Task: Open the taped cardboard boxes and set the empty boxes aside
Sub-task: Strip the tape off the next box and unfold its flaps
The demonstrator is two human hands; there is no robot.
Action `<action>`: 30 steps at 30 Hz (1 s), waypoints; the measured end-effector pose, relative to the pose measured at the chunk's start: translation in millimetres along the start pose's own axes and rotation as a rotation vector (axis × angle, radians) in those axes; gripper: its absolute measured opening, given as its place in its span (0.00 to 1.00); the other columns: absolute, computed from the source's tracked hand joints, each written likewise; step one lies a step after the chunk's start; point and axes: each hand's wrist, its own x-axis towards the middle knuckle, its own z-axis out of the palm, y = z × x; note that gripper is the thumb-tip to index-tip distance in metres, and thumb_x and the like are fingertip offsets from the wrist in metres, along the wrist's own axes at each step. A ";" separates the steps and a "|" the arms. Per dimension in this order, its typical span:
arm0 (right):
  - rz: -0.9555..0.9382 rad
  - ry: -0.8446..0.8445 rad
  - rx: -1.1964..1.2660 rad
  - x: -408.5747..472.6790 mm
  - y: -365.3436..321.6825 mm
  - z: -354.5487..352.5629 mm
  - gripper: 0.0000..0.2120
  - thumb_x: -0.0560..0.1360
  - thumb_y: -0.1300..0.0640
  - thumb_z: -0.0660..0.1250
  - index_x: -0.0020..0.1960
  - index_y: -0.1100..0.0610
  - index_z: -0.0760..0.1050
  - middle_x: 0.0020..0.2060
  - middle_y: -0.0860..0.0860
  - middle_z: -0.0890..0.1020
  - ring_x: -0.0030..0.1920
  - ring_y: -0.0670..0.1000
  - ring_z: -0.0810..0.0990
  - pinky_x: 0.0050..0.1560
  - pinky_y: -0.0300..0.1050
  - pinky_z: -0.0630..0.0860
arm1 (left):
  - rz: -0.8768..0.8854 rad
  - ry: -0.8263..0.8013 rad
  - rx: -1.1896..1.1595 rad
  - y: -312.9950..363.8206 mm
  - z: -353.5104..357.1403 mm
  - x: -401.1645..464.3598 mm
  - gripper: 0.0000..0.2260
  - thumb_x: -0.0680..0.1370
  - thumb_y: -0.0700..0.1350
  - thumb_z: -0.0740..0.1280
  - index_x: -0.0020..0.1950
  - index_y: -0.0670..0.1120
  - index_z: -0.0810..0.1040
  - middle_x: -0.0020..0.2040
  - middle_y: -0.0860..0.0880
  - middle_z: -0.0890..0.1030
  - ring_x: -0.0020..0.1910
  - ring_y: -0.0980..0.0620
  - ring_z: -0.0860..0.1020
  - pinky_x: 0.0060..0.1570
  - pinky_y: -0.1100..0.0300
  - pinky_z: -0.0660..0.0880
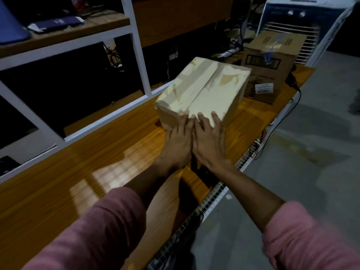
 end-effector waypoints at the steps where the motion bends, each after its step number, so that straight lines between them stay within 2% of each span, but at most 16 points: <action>1: -0.030 0.004 -0.006 -5.2 -2.7 0.2 0.25 0.83 0.44 0.54 0.77 0.52 0.66 0.77 0.51 0.65 0.78 0.62 0.55 0.68 0.69 0.66 | -0.021 0.043 -0.005 -1.7 0.1 -6.4 0.30 0.84 0.49 0.58 0.83 0.43 0.50 0.83 0.39 0.53 0.78 0.38 0.61 0.70 0.39 0.65; 3: -0.092 -0.011 -0.026 -17.7 -6.3 0.7 0.26 0.83 0.44 0.51 0.78 0.52 0.64 0.78 0.51 0.64 0.80 0.62 0.53 0.71 0.68 0.63 | -0.042 0.130 0.023 -3.1 -1.8 -18.1 0.27 0.83 0.49 0.60 0.80 0.44 0.57 0.78 0.40 0.63 0.72 0.39 0.67 0.66 0.41 0.68; 7: -0.173 -0.012 -0.036 -47.7 -19.2 8.5 0.28 0.84 0.45 0.48 0.81 0.53 0.60 0.81 0.50 0.60 0.81 0.60 0.49 0.75 0.69 0.55 | -0.055 0.220 0.143 -4.5 -5.9 -45.2 0.24 0.80 0.49 0.59 0.75 0.44 0.66 0.67 0.42 0.74 0.65 0.40 0.71 0.61 0.43 0.70; 9: -0.246 -0.011 0.005 -62.7 -25.8 17.4 0.26 0.82 0.48 0.53 0.78 0.56 0.65 0.79 0.51 0.64 0.81 0.60 0.52 0.74 0.69 0.58 | -0.104 0.165 0.196 -12.1 -11.3 -58.4 0.27 0.78 0.51 0.56 0.75 0.44 0.67 0.64 0.42 0.77 0.64 0.41 0.71 0.61 0.43 0.70; 11: -0.356 0.028 0.076 -74.9 -28.1 26.3 0.21 0.80 0.54 0.59 0.70 0.60 0.74 0.72 0.55 0.74 0.77 0.61 0.62 0.69 0.68 0.65 | -0.167 0.118 0.198 -17.9 -17.3 -67.1 0.28 0.77 0.52 0.53 0.76 0.43 0.67 0.64 0.42 0.78 0.64 0.40 0.71 0.61 0.43 0.69; 14: -0.412 0.187 0.246 -97.4 -43.4 28.0 0.12 0.78 0.60 0.62 0.56 0.62 0.80 0.54 0.57 0.82 0.62 0.61 0.75 0.58 0.61 0.73 | -0.207 0.281 0.160 -21.5 -37.4 -90.8 0.26 0.78 0.53 0.55 0.75 0.44 0.66 0.65 0.39 0.75 0.64 0.38 0.69 0.61 0.42 0.69; 17: -0.306 0.253 0.393 -104.4 -51.7 19.7 0.09 0.81 0.60 0.62 0.54 0.61 0.80 0.47 0.56 0.82 0.51 0.59 0.75 0.51 0.57 0.74 | -0.160 0.657 0.044 -18.2 -70.5 -93.5 0.28 0.81 0.55 0.61 0.76 0.42 0.61 0.71 0.36 0.65 0.70 0.33 0.67 0.66 0.38 0.66; 19: -0.225 0.289 0.447 -104.8 -53.2 13.3 0.10 0.82 0.59 0.61 0.52 0.61 0.80 0.44 0.56 0.81 0.49 0.58 0.74 0.49 0.57 0.74 | -0.093 0.761 -0.008 -12.1 -94.8 -88.4 0.30 0.82 0.57 0.60 0.77 0.40 0.60 0.75 0.37 0.62 0.75 0.33 0.63 0.70 0.36 0.62; 21: -0.149 0.317 0.497 -102.9 -57.6 3.7 0.10 0.82 0.59 0.60 0.52 0.62 0.79 0.44 0.57 0.80 0.50 0.57 0.74 0.48 0.57 0.74 | -0.043 0.682 0.017 -5.8 -111.9 -85.7 0.29 0.82 0.59 0.59 0.76 0.42 0.62 0.76 0.37 0.65 0.77 0.35 0.61 0.72 0.35 0.60; 24: -0.098 0.312 0.604 -96.1 -66.0 -11.1 0.11 0.82 0.57 0.59 0.56 0.61 0.78 0.48 0.57 0.81 0.54 0.55 0.72 0.51 0.56 0.74 | -0.081 0.529 0.203 -5.2 -126.0 -85.3 0.27 0.78 0.59 0.62 0.73 0.46 0.65 0.73 0.39 0.70 0.75 0.37 0.66 0.70 0.37 0.63; 27: -0.091 0.320 0.663 -89.5 -73.7 -24.8 0.13 0.83 0.55 0.58 0.59 0.61 0.77 0.50 0.56 0.80 0.55 0.52 0.72 0.51 0.55 0.74 | -0.118 0.522 0.233 -8.6 -135.0 -96.9 0.26 0.76 0.59 0.64 0.69 0.46 0.68 0.70 0.40 0.72 0.71 0.38 0.69 0.67 0.39 0.66; 30: -0.098 0.311 0.708 -85.1 -80.1 -36.3 0.11 0.83 0.56 0.60 0.60 0.59 0.77 0.51 0.55 0.79 0.55 0.51 0.73 0.50 0.52 0.74 | -0.172 0.597 0.171 -13.2 -136.3 -125.0 0.26 0.75 0.59 0.66 0.66 0.47 0.68 0.69 0.42 0.73 0.70 0.39 0.70 0.66 0.39 0.66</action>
